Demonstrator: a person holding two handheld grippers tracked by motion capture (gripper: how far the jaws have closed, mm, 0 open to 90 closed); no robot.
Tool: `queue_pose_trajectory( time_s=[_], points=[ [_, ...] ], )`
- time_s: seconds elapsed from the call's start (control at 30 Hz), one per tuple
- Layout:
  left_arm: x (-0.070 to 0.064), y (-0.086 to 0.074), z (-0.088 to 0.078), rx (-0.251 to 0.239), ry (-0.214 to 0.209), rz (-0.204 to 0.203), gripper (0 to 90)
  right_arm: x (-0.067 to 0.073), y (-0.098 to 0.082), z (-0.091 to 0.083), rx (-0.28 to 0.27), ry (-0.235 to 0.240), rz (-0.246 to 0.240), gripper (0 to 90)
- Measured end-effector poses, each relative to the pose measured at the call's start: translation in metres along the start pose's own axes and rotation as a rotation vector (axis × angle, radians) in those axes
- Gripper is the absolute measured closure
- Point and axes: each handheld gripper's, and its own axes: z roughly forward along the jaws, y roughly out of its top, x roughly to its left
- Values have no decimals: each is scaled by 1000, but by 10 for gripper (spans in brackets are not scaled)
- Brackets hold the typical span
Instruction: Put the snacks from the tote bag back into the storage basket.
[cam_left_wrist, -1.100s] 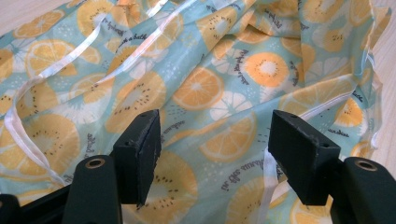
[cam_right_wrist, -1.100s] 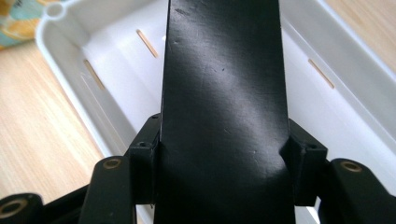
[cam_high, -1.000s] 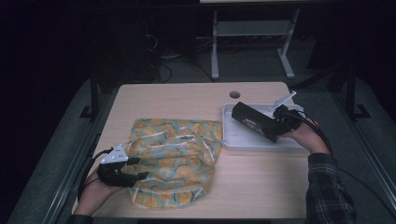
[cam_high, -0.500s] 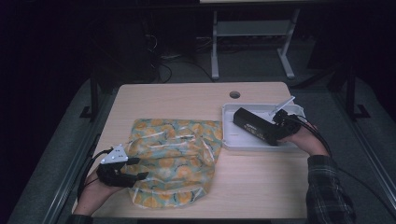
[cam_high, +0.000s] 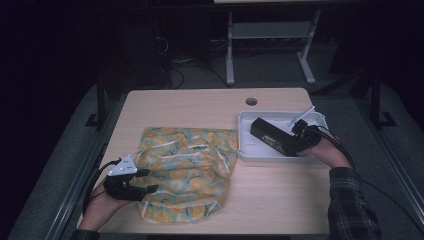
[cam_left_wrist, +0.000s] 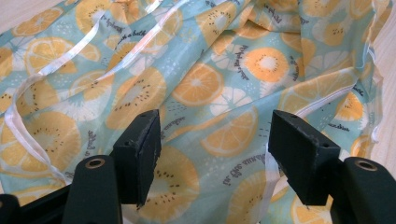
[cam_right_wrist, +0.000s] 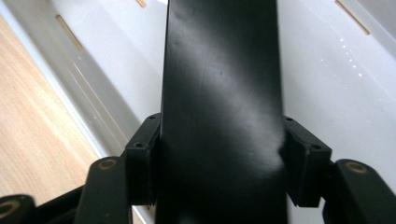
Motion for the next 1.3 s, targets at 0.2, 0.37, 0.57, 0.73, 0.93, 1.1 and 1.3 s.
queue_pose_trajectory(
  time_s=[0.2, 0.37, 0.57, 0.73, 0.93, 1.1, 1.3],
  points=[
    [0, 1, 0, 3, 0, 4, 340, 1, 1, -7, -40, -3, 18, 345],
    [0, 0, 1, 0, -10, -5, 340, 3, 9, -20, -56, -18, 33, 320],
    [0, -1, 1, 4, -18, -8, 338, 5, 22, -29, -87, -53, 66, 365],
    [-2, -1, 2, -4, -23, -9, 338, 2, 34, -32, -102, -53, 92, 429],
    [-3, -1, 4, 17, -21, 3, 338, -5, 51, -32, -92, -75, 125, 532],
    [-3, 0, 4, 8, -31, 13, 338, -13, 61, -25, -119, -46, 174, 678],
    [-6, 1, 6, 17, -46, 22, 338, -20, 76, -12, -87, -67, 165, 869]
  ],
)
